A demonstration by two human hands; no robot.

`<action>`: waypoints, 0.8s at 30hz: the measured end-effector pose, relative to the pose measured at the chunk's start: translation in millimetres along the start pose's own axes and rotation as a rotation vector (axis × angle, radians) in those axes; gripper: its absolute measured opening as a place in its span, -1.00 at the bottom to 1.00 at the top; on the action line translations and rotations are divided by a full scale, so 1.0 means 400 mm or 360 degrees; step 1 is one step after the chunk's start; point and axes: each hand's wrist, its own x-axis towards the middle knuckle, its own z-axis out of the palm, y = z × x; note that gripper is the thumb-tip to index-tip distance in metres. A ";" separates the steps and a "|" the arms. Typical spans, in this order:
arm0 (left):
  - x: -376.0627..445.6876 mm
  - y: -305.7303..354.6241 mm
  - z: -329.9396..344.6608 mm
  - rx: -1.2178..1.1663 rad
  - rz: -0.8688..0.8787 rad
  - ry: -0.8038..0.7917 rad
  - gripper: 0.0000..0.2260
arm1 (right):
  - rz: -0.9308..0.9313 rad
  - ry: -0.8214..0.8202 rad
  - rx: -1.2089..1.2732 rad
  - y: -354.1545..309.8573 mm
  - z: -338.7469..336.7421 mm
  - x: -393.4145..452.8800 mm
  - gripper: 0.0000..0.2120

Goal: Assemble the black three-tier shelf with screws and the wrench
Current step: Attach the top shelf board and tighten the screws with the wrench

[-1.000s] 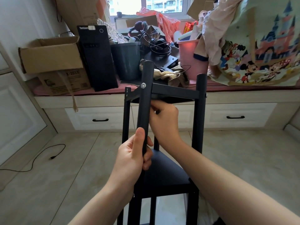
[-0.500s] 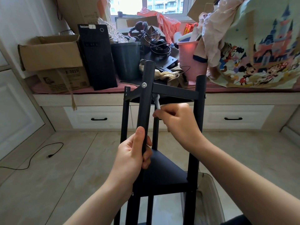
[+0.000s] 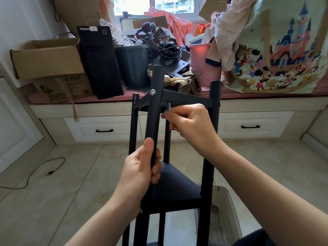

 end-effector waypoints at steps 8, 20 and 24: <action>0.004 0.000 -0.002 0.0009 -0.0004 -0.0014 -0.58 | -0.0005 0.0116 0.0025 0.018 0.051 0.004 -0.80; 0.006 0.001 -0.010 -0.0057 -0.0060 0.0021 -0.51 | -0.0269 0.0467 0.0043 0.056 0.159 0.039 -0.76; 0.005 0.002 -0.011 -0.0064 -0.0068 0.0008 -0.49 | -0.0319 0.0575 0.0054 0.060 0.177 0.046 -0.76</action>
